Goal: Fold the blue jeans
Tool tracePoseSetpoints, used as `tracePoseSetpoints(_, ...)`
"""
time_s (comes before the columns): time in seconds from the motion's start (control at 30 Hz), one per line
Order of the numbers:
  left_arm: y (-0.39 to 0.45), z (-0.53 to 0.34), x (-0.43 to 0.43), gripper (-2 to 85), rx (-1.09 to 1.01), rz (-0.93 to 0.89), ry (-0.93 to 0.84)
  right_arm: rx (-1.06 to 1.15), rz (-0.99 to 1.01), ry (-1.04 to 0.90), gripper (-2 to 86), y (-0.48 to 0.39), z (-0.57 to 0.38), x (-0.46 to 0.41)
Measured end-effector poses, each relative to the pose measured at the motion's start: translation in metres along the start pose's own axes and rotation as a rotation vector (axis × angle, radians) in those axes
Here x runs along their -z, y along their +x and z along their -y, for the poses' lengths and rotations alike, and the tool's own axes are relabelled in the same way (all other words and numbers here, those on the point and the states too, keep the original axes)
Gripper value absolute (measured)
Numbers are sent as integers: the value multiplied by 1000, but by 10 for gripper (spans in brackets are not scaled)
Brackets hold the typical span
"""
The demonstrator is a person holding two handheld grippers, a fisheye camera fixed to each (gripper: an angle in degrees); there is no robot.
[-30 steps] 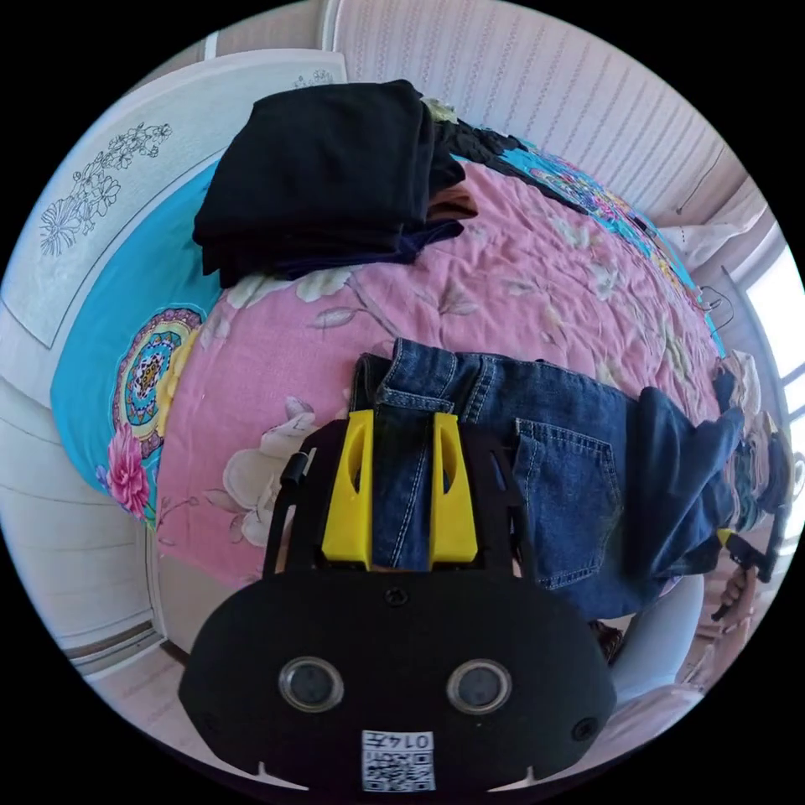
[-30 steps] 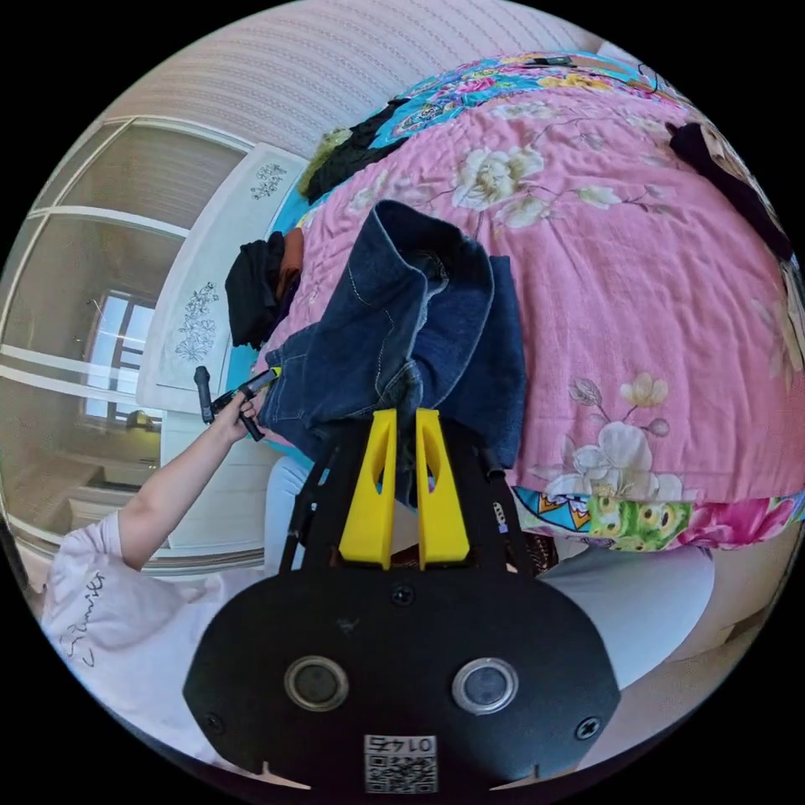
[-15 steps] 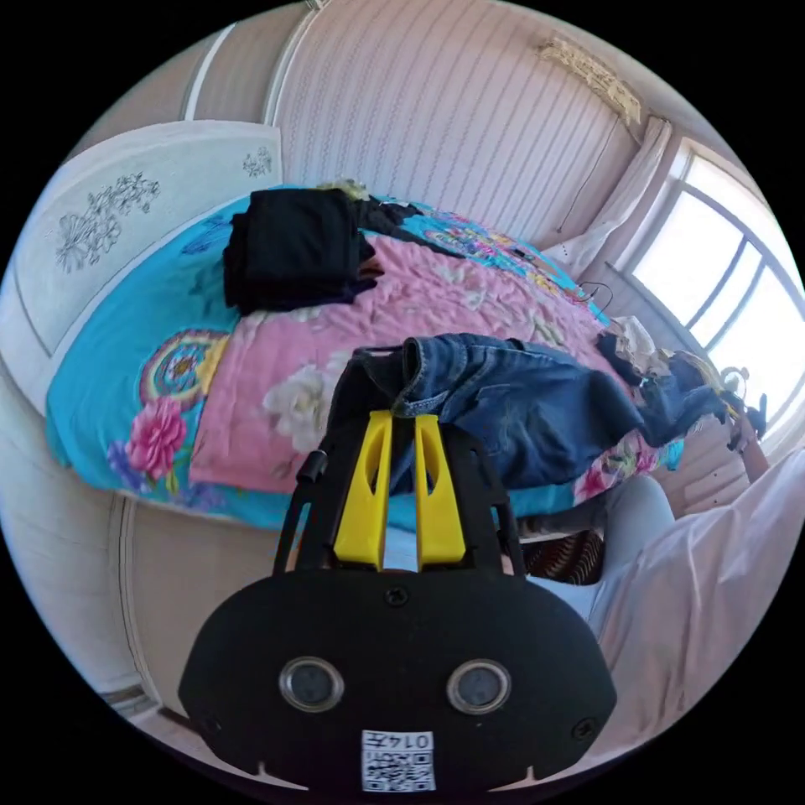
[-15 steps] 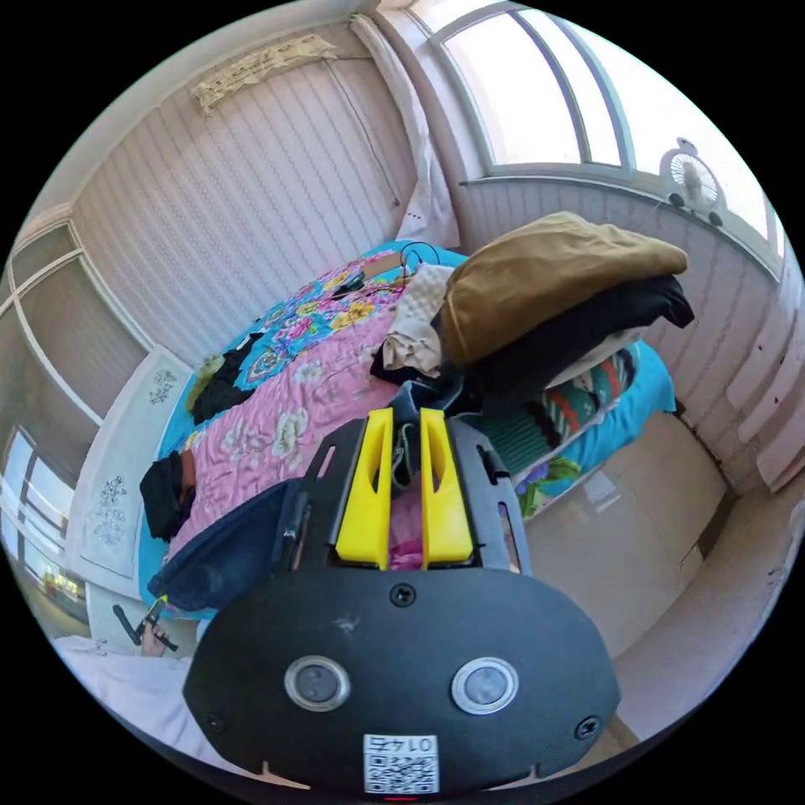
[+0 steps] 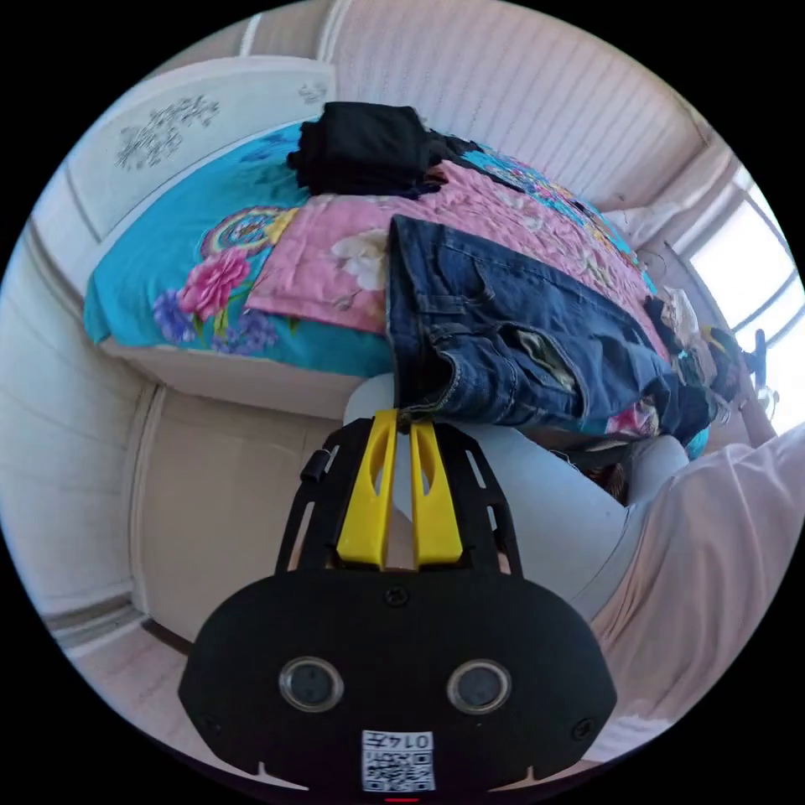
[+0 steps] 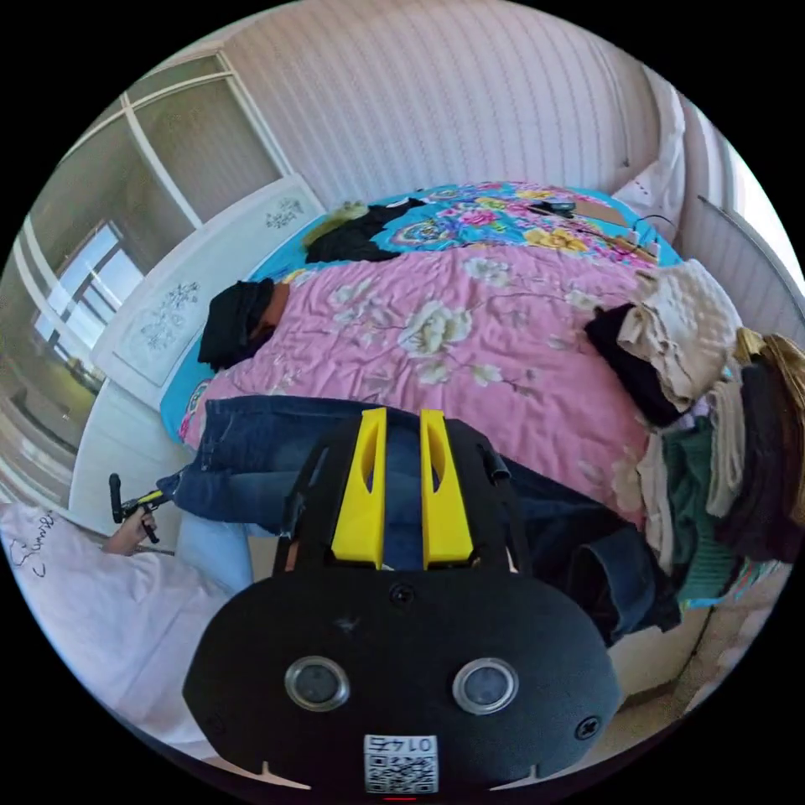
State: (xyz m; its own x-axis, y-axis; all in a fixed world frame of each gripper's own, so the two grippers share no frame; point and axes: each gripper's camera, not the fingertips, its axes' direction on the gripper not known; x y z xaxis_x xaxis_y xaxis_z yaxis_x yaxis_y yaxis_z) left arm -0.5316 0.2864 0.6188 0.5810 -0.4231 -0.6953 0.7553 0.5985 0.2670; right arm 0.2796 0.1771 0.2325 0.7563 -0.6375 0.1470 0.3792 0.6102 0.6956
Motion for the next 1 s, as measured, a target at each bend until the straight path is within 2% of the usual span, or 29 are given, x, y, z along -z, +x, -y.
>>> tracePoseSetpoints(0.07, -20, -15, 2, 7, 78, -89, 30, 90, 65, -76, 78, -38, 23, -44)
tracePoseSetpoints(0.13, -24, -28, 9, 7, 65, -136, 75, 209, 64, -139, 77, -79, 39, -84)
tracePoseSetpoints(0.27, -30, -53, 30, -7, 19, -88, 36, 570, -121, -271, 71, -168, 52, -163)
tracePoseSetpoints(0.37, -48, -73, 51, -8, 124, -103, 87, 734, -65, -371, 90, -219, 66, -198)
tracePoseSetpoints(0.5, -51, -89, 60, 1, 250, -180, 154, 928, -43, -382, 120, -298, 79, -244)
tracePoseSetpoints(0.63, -44, -89, 50, 80, 306, -232, 184, 915, -38, -496, 136, -341, 88, -301)
tracePoseSetpoints(0.7, -40, -85, 45, 130, 318, -238, 181, 809, 52, -605, 148, -351, 97, -335)
tracePoseSetpoints(0.77, -33, -81, 43, 145, 287, -214, 183, 725, 84, -669, 144, -349, 97, -358)
tracePoseSetpoints(0.8, -31, -78, 39, 140, 283, -197, 178, 687, 70, -723, 134, -345, 91, -375)
tracePoseSetpoints(0.93, -36, -77, 28, 95, 301, -125, 197, 645, 83, -580, 94, -340, 78, -371)
tracePoseSetpoints(1.0, -37, -73, 33, 54, 261, -199, 218, 701, 92, -621, 28, -342, 75, -361)
